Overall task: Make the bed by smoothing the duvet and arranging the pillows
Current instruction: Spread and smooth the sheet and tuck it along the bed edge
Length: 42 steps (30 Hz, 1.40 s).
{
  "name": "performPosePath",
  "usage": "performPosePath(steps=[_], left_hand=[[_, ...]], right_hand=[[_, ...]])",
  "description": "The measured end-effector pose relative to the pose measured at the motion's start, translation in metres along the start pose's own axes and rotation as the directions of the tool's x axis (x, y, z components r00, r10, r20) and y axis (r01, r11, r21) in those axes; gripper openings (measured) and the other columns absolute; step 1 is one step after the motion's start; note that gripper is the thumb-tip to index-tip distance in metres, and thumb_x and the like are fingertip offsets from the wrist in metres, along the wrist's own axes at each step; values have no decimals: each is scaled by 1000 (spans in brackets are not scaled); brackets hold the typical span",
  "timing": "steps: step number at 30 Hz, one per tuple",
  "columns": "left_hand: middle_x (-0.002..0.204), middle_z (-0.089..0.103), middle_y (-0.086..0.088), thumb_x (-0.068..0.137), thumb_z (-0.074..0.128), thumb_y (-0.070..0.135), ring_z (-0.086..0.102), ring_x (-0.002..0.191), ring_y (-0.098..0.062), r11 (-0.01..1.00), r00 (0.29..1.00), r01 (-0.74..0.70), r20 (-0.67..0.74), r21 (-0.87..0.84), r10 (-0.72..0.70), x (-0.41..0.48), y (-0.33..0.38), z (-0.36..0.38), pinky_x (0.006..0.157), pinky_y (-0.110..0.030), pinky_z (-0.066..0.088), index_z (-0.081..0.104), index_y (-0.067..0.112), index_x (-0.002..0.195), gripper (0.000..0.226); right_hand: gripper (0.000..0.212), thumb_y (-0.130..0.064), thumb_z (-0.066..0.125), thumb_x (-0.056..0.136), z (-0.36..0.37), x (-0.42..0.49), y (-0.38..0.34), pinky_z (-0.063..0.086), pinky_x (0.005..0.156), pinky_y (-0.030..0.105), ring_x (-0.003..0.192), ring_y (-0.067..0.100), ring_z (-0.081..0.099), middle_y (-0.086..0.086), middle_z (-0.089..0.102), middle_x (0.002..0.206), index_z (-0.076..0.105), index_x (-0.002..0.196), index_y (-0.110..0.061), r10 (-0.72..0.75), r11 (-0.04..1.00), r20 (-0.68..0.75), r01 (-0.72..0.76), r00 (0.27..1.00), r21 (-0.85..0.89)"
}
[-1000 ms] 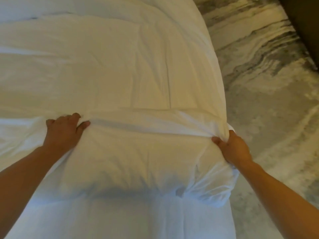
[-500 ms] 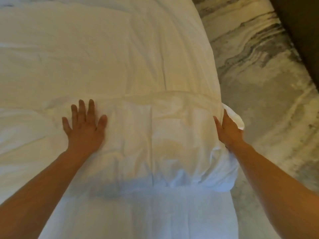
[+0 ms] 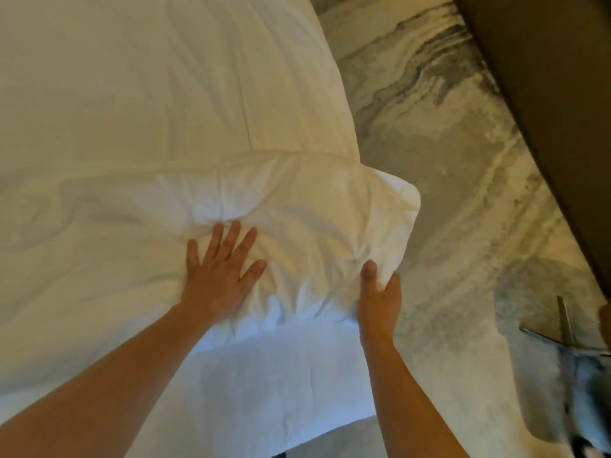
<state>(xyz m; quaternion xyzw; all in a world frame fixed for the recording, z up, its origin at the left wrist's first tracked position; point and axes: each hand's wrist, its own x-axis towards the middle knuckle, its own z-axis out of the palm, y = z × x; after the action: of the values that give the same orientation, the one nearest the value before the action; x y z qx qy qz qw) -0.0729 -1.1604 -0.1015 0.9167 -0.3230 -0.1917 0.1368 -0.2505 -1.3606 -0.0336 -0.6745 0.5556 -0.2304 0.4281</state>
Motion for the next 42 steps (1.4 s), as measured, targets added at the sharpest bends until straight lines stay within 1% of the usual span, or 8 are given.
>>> performPosePath(steps=[9,14,19,21,24,27,32,42], left_hand=[[171,3,13,94,-2,74,-1,157,-13,1000,993,6,-116,-5,-6,-1,-3,3,120,-57,2,2,50,159,69],[169,15,12,96,12,69,10,157,-14,990,969,129,-204,-54,-137,-14,-5,0,119,-55,3,14,47,158,66],[171,7,13,92,7,73,0,157,-12,973,965,231,-127,-13,-231,-25,-6,9,119,-46,-7,9,49,158,70],[171,4,14,93,8,73,-2,157,-13,959,951,278,-130,-47,-282,-26,4,14,120,-47,-7,7,50,158,69],[171,4,13,93,11,71,-1,157,-14,937,929,334,-135,-104,-346,-26,23,20,121,-54,-4,8,49,158,69],[171,5,12,93,11,71,-1,158,-15,926,916,350,-156,-144,-370,-25,38,26,121,-55,-4,9,49,158,69],[171,4,12,94,9,72,-2,157,-14,926,919,329,-162,-183,-359,-24,66,31,122,-54,-3,7,48,158,69],[170,1,15,94,9,73,-3,157,-11,916,915,342,-149,-210,-375,-24,92,35,122,-55,-5,5,53,157,66]], right_hand=[[32,-36,45,108,-66,35,-34,49,62,12,70,-6,64,-8,68,83,68,106,-14,-203,974,75,194,976,120],[62,-79,48,87,-144,125,-41,50,62,21,72,1,62,-10,70,78,69,91,-21,-300,945,351,327,887,-17],[67,-82,58,79,-119,154,-1,54,100,49,115,12,67,-7,72,125,67,126,-34,-7,998,639,46,769,-44],[89,-97,55,61,-115,141,24,53,101,49,119,16,63,-8,67,132,60,129,-41,125,992,570,-102,812,-71],[102,-102,47,58,-120,98,55,56,73,48,77,23,59,7,62,82,61,88,-6,201,978,156,-208,967,25],[87,-97,46,67,-116,50,61,59,73,42,77,18,63,0,66,83,64,93,-16,103,987,117,-116,988,112],[93,-50,82,79,-70,50,53,49,103,29,127,13,53,-4,48,145,29,152,-28,71,960,289,-144,955,239],[11,-29,62,98,-151,113,22,54,67,14,82,-5,71,-21,77,86,72,100,-24,-179,984,640,144,748,107]])
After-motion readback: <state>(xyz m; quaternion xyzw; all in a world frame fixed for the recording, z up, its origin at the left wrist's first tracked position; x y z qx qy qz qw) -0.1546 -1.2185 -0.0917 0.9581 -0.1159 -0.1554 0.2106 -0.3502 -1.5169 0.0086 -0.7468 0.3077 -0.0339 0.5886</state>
